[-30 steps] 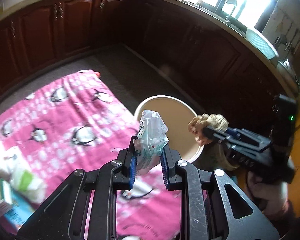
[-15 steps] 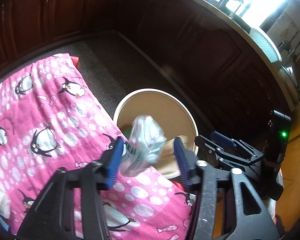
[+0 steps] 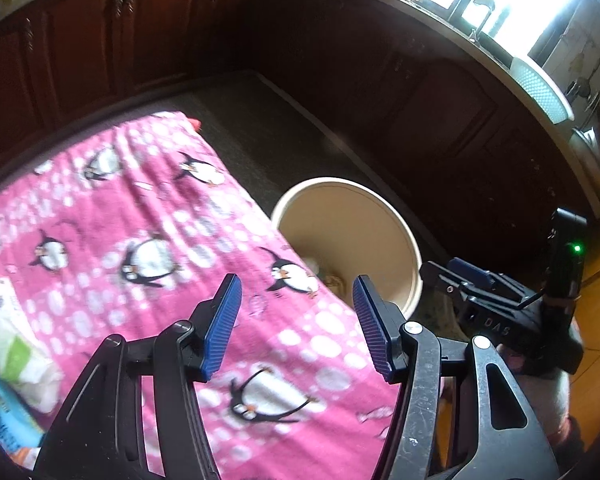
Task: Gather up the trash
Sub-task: 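Carry both items over the beige bin and open both grippers to drop them, then move both grippers back to the table toward the milk carton and green bag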
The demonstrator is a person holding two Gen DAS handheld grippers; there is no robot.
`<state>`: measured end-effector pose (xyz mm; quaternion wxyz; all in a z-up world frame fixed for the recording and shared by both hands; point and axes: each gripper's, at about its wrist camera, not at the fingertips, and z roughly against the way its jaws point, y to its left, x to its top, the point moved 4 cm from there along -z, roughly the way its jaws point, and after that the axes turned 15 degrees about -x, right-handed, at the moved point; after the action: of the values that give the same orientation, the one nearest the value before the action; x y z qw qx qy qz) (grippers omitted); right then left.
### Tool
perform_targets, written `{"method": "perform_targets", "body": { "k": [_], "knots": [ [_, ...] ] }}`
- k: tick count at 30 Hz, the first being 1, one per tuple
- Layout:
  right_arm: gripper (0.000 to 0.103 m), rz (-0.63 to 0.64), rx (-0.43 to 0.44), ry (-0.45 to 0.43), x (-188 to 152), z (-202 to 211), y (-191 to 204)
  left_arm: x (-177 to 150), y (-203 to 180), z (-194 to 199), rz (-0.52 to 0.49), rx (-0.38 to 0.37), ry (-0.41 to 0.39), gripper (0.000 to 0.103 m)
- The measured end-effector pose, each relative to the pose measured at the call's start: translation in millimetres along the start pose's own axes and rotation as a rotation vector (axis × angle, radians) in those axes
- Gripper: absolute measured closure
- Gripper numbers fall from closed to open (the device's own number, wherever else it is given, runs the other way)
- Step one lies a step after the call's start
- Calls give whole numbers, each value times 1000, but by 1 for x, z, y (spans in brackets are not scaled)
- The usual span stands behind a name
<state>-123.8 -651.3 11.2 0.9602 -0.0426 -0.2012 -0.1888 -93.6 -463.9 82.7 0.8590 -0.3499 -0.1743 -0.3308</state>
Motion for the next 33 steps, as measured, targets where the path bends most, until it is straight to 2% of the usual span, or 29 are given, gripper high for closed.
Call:
{"method": "perform_targets", "body": {
  "k": [9, 16, 19, 27, 33],
  "knots": [
    [35, 29, 32, -44, 1, 25, 29, -17, 5, 38, -28, 93, -60, 46],
    [34, 79, 91, -76, 2, 50, 66, -27, 9, 66, -37, 149, -90, 46],
    [30, 107, 117, -99, 1, 60, 86, -34, 16, 80, -30, 174, -106, 46],
    [30, 186, 185, -94, -12, 70, 136, -55, 46, 121, 43, 203, -129, 46],
    [30, 253, 236, -85, -24, 73, 176, -70, 88, 174, 140, 230, -163, 46]
  ]
}}
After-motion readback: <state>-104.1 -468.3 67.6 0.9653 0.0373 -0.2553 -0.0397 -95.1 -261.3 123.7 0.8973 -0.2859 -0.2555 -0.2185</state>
